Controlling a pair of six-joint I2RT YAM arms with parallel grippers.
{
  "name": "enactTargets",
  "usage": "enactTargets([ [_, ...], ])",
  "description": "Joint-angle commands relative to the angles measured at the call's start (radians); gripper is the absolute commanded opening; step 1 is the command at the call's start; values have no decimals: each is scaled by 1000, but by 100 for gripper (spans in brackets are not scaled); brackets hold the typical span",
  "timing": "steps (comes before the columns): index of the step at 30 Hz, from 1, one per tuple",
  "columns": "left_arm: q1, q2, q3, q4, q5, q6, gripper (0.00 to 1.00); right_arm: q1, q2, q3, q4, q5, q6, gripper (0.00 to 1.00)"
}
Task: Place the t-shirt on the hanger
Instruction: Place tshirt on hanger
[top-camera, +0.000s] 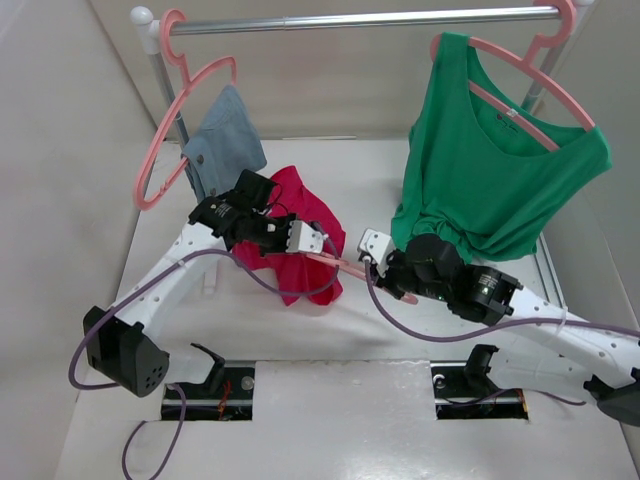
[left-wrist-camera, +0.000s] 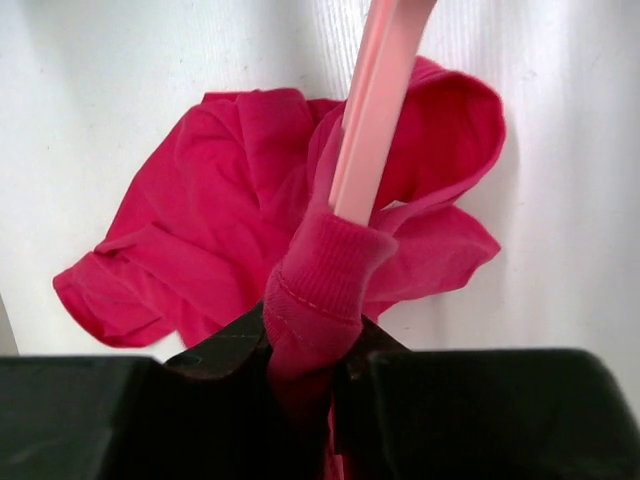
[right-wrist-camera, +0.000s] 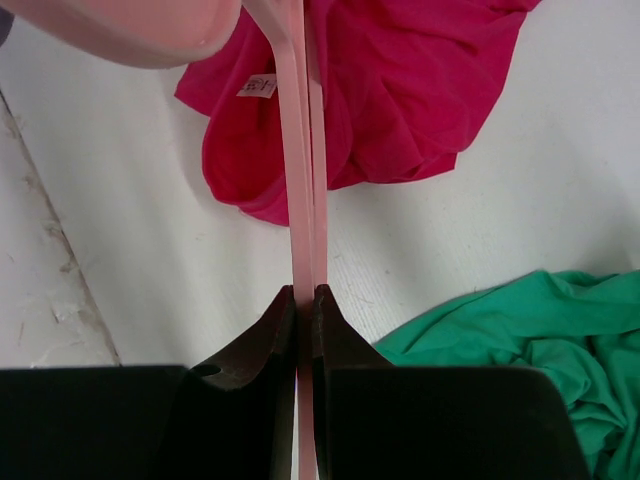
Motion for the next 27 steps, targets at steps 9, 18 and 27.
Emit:
enactTargets([
  [9,-43,-20,92,-37,236,-127,6,5,93,95,155,22,-49,0],
  [18,-34,-30,73,33,188,-270,27,-34,107,93,155,6,-60,0],
  [27,-24,-60,83,33,220,-279,43,-48,85,104,117,-12,-69,0],
])
